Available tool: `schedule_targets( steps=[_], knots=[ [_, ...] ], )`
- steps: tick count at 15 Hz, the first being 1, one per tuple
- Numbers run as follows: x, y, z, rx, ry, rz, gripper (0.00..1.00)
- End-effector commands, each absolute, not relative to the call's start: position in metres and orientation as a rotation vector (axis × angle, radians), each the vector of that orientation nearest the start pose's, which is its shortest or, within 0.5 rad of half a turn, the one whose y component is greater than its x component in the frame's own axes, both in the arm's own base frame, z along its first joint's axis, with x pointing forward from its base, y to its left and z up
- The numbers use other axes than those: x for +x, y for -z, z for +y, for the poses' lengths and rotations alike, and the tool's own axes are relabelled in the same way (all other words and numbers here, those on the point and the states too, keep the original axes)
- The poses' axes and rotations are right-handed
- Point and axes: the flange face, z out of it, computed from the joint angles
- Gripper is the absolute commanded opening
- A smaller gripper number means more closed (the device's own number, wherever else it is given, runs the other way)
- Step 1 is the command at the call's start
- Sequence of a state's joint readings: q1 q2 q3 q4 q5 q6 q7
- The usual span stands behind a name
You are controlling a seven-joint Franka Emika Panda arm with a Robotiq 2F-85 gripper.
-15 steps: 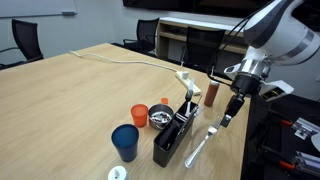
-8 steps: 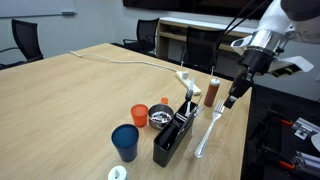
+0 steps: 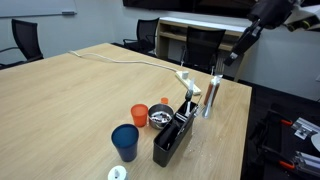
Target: Take the fork and put it in the black cutlery holder
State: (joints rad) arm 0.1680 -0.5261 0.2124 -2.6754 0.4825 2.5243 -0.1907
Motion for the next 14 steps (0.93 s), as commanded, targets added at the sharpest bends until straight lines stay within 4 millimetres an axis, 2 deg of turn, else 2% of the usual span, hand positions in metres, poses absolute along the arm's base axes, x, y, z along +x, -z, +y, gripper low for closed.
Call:
schedule_targets(
  steps=[1,3,5,14],
  knots=[
    [0.386,-0.464,0.139,-2.86,0.626,-0.3,0.01],
    [0.392,-0.47,0.137,-2.891,0.669,-0.289,0.01],
    [0.398,-0.468,0.135,-2.911,0.695,-0.288,0.01],
    [0.437,-0.43,0.133,-2.871,0.849,-0.311,0.01]
  ],
)
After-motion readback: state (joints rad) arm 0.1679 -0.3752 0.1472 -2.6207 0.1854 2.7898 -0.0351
